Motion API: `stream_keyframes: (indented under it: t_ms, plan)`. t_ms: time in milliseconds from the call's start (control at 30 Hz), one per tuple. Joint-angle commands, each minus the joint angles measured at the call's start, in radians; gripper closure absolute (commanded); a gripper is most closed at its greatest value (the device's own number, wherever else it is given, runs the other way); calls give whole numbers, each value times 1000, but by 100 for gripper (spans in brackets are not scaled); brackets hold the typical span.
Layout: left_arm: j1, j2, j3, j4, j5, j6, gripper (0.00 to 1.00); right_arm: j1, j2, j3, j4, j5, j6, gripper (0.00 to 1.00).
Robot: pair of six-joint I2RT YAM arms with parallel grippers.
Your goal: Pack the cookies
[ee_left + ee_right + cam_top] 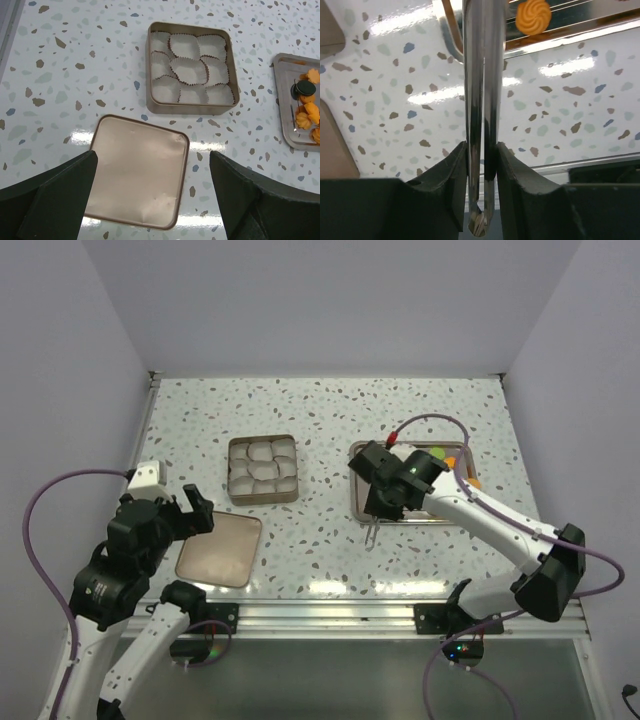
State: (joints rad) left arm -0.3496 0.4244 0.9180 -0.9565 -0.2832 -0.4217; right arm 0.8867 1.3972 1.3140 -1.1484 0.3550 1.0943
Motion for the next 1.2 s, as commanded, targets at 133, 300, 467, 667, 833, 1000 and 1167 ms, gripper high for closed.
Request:
stream_keyframes:
  t_ms: [133, 300, 467, 667, 833, 1000, 1167]
  plan:
    - [-3, 10, -5, 53, 26, 34, 0, -169, -60, -33, 33, -206, -197, 58]
    - [-5, 7, -7, 53, 24, 35, 0, -226, -60, -70, 73, -303, -228, 51]
    - [-5, 2, -7, 52, 18, 29, 0, -282, -50, -90, 96, -350, -254, 51]
    - [-5, -9, -7, 48, 15, 26, 0, -305, -44, -61, 69, -340, -275, 53]
    - [-5, -12, -7, 48, 16, 24, 0, -310, -49, -32, 35, -312, -287, 54]
    - [-5, -12, -7, 50, 21, 26, 0, -316, -69, -30, 27, -292, -275, 56]
    - [-5, -9, -8, 52, 27, 26, 0, -321, -69, -35, 38, -291, -267, 57]
